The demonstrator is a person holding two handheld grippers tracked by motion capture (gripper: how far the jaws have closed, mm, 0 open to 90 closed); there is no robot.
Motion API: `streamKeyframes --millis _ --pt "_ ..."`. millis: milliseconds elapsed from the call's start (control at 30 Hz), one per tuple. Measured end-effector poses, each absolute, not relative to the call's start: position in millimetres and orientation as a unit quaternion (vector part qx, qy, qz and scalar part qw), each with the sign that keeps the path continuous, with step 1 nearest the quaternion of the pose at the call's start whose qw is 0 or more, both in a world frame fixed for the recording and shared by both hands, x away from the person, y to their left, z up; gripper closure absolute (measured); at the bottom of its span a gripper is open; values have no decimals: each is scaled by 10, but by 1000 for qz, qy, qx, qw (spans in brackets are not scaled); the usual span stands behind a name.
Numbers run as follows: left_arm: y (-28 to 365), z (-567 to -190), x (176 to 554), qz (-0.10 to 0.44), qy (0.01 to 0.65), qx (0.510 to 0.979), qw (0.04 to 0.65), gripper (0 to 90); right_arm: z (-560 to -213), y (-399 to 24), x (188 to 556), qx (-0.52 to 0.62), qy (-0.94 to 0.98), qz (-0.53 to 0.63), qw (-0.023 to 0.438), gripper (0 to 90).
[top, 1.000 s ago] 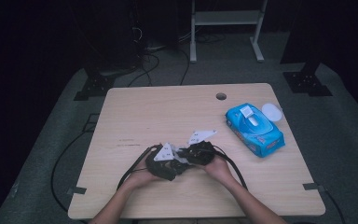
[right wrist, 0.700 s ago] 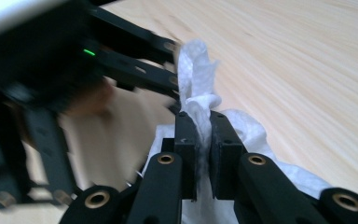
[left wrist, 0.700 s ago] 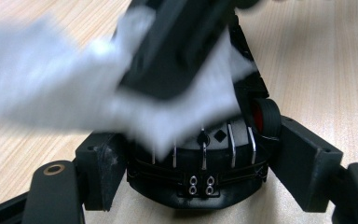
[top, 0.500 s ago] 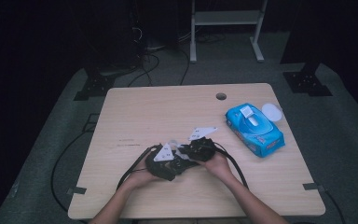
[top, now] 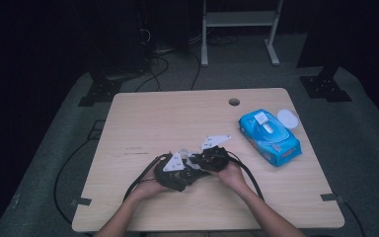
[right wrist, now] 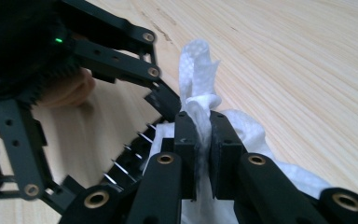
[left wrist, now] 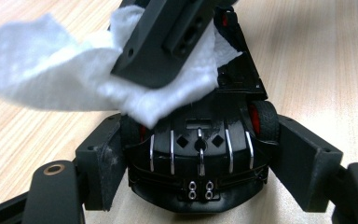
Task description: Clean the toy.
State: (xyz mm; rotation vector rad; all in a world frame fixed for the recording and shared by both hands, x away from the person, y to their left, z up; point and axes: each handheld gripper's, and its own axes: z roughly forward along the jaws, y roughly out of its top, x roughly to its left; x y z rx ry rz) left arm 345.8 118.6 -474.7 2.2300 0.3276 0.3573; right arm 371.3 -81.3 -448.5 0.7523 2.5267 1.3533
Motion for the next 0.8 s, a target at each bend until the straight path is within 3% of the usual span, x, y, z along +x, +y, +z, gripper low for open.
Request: streamKeyframes --millis 233,533,800 --pt "1203 -4736 3468 140 128 888 418 246 -4536 -1274 3829 303 844 424 126 825" --pt "1204 -4743 3468 142 126 891 413 246 -4529 -1272 3780 296 845 428 124 825" --pt "1206 -4743 3475 140 126 891 414 246 -4584 -1588 3825 334 834 421 124 825"
